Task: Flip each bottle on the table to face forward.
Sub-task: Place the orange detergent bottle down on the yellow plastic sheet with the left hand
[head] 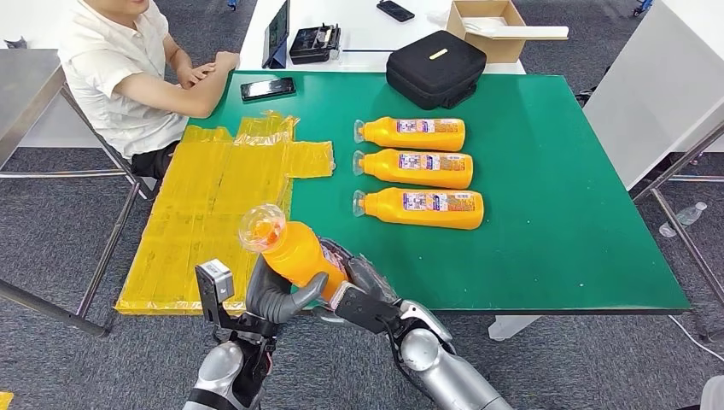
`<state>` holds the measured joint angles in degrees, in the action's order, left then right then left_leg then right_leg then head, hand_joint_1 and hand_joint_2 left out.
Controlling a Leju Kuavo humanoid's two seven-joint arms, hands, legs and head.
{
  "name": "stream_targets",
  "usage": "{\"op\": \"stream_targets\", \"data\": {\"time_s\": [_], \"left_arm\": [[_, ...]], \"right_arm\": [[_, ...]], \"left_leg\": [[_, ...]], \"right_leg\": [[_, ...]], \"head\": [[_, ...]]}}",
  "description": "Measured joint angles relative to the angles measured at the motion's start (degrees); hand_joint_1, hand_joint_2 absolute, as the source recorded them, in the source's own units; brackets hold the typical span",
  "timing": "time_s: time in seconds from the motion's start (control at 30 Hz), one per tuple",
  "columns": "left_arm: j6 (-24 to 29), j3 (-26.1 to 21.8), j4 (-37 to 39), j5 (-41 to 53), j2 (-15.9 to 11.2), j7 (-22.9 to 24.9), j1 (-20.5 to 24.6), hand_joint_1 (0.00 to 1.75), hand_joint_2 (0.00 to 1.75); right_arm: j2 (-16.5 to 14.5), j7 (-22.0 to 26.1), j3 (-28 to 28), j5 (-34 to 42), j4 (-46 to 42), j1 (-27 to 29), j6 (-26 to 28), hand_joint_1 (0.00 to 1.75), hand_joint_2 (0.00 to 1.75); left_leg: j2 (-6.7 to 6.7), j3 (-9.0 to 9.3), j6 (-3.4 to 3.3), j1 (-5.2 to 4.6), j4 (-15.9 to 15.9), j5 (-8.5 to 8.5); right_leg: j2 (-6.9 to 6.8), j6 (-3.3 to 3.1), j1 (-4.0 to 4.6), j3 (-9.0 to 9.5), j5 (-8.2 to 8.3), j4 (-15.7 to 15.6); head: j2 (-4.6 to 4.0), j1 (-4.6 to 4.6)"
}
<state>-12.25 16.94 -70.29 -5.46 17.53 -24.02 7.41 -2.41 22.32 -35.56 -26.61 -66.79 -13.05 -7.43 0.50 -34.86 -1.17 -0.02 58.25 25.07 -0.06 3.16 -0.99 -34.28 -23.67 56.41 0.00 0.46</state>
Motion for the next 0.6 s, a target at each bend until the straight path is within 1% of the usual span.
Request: {"op": "stream_targets", "data": {"time_s": [0.1, 0.23, 0.3, 0.5, 0.6], "left_arm": [[1.26, 0.03, -0.01, 1.72, 0.00, 0.20, 0.09, 1.75, 1.75], [8.67, 0.08, -0.08, 12.05, 0.00, 1.47, 0.49, 1.75, 1.75], [11.39, 0.02, -0.22, 16.35, 0.00, 2.30, 0.74, 1.75, 1.75], [12.78, -0.16, -0.54, 18.54, 0.00, 2.78, 1.09, 1.75, 1.75], [15.30, -0.37, -1.21, 23.04, 0.00, 3.02, 1.09, 1.75, 1.75]], "right_arm": [[-0.23, -0.17, 0.02, -0.27, 0.00, 0.20, 0.32, 0.00, 1.75], [-0.36, -0.80, 0.48, -1.68, -0.24, 1.23, 1.66, 0.00, 1.75], [-0.37, -1.15, 1.03, -2.49, -0.63, 2.01, 2.33, 0.00, 1.75], [-0.37, -1.31, 1.81, -3.09, -1.28, 3.15, 2.95, 0.00, 1.75], [-0.51, -1.48, 2.55, -4.30, -1.72, 3.87, 3.57, 0.00, 1.75]], "left_leg": [[-0.01, 0.01, 0.00, 0.00, 0.00, 0.00], [0.01, 0.00, 0.00, 0.00, 0.00, 0.00], [0.00, 0.00, 0.00, 0.00, 0.00, 0.00], [0.00, 0.00, 0.00, 0.00, 0.00, 0.00], [0.00, -0.01, 0.00, 0.00, 0.00, 0.00]], "right_leg": [[0.00, 0.00, 0.00, 0.00, 0.00, 0.00], [-0.01, 0.00, 0.00, 0.01, 0.00, 0.00], [0.00, 0.00, 0.00, 0.01, 0.00, 0.00], [0.00, 0.00, 0.00, 0.00, 0.00, 0.00], [0.00, 0.00, 0.00, 0.00, 0.00, 0.00]], "head": [[0.00, 0.00], [0.00, 0.01], [0.00, 0.01], [0.00, 0.01], [0.00, 0.01]]}}
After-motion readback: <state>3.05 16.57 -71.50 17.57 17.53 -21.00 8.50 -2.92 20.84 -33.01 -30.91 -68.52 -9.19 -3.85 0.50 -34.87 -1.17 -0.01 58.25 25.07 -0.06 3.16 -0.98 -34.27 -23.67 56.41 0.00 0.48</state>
